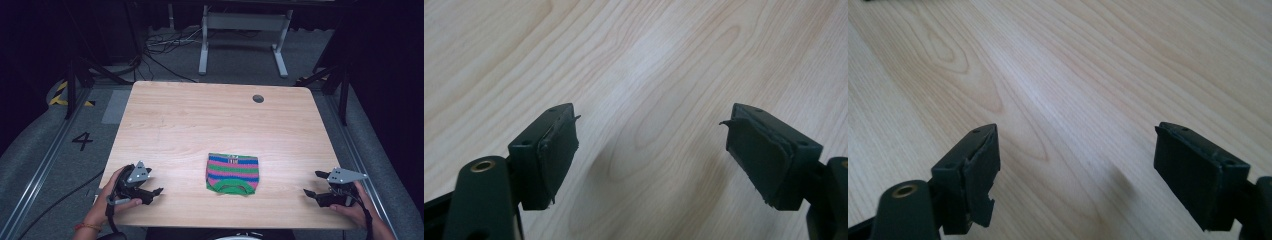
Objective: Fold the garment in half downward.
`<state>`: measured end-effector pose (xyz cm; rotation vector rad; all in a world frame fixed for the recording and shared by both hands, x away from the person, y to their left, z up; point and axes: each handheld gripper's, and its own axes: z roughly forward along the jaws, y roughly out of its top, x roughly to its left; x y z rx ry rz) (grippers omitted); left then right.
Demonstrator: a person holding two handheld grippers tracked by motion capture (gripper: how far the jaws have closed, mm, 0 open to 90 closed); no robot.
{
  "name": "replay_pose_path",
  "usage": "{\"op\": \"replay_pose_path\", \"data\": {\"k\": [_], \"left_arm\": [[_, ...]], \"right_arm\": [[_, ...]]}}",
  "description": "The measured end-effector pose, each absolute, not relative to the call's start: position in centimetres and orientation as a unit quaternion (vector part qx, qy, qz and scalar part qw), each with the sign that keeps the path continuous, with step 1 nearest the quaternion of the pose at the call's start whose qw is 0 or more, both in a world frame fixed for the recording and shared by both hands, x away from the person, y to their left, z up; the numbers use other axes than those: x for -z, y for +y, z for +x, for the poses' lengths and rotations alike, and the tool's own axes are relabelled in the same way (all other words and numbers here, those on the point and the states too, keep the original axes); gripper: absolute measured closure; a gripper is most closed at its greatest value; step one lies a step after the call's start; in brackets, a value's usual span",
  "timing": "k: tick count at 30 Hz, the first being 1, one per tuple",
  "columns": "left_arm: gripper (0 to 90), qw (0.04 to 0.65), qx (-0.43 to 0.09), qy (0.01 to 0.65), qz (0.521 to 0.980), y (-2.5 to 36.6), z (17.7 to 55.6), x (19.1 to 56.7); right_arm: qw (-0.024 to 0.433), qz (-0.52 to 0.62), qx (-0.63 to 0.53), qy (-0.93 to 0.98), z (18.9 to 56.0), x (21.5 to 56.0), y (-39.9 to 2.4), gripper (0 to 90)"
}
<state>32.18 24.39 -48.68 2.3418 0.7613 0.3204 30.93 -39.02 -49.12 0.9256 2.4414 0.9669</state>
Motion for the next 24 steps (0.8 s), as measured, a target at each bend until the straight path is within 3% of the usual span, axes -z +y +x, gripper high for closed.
{"op": "replay_pose_path", "data": {"k": [10, 24], "left_arm": [[19.5, 0.346, -0.103, 0.312, 0.879, 26.8, 31.4, 49.3], [18.0, 0.344, -0.119, 0.339, 0.867, 28.0, 30.8, 49.9]], "right_arm": [[0.166, 0.367, -0.355, 0.844, 29.3, 50.3, -41.0, 16.9], [0.153, 0.391, -0.361, 0.833, 29.3, 50.5, -41.6, 14.9]]}}
